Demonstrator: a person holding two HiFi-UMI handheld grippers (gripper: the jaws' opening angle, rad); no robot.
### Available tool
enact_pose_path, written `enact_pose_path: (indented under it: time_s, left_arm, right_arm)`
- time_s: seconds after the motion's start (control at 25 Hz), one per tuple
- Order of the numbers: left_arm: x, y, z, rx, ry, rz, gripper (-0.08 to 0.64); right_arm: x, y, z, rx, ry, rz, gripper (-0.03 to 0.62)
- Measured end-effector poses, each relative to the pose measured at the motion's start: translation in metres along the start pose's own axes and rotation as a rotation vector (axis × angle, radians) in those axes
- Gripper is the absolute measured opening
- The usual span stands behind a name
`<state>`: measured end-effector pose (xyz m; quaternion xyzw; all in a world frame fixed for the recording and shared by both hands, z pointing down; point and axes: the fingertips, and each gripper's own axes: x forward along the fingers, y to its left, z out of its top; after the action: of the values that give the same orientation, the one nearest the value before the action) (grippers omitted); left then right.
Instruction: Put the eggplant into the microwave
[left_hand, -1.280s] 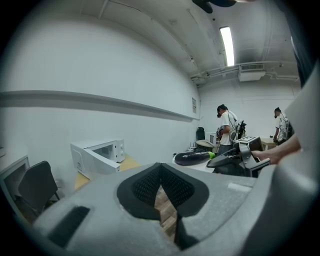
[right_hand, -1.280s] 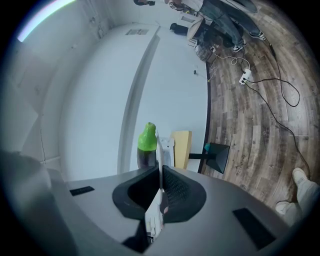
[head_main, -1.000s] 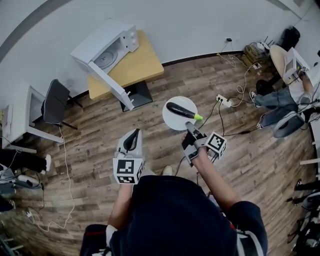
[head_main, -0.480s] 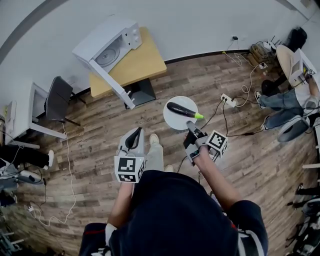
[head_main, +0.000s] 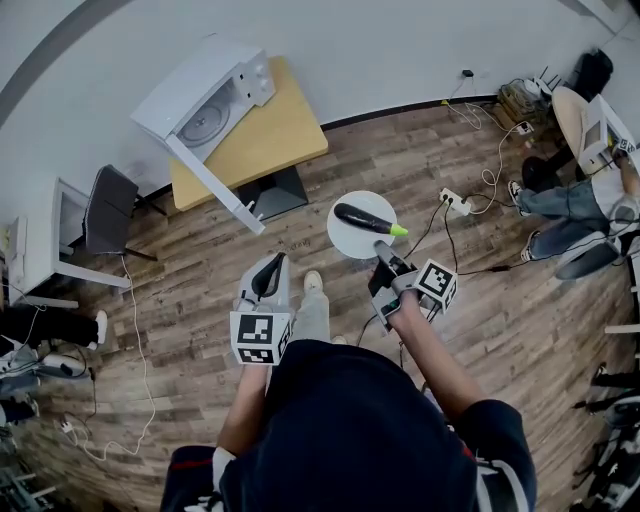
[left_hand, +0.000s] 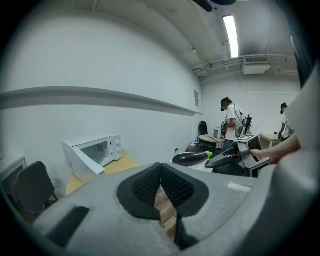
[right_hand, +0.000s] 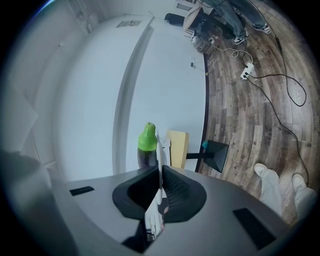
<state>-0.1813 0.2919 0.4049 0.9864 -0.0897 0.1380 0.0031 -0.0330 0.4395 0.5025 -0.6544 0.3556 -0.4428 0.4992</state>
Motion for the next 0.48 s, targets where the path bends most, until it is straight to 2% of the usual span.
enact_pose_path:
  time_s: [0.48]
  left_arm:
    - [0.094, 0.067, 0.03, -0.016, 0.005, -0.044, 0.017]
  right_arm:
    - [0.099, 0.02, 0.043, 0.017, -0.021, -0.021, 0.021]
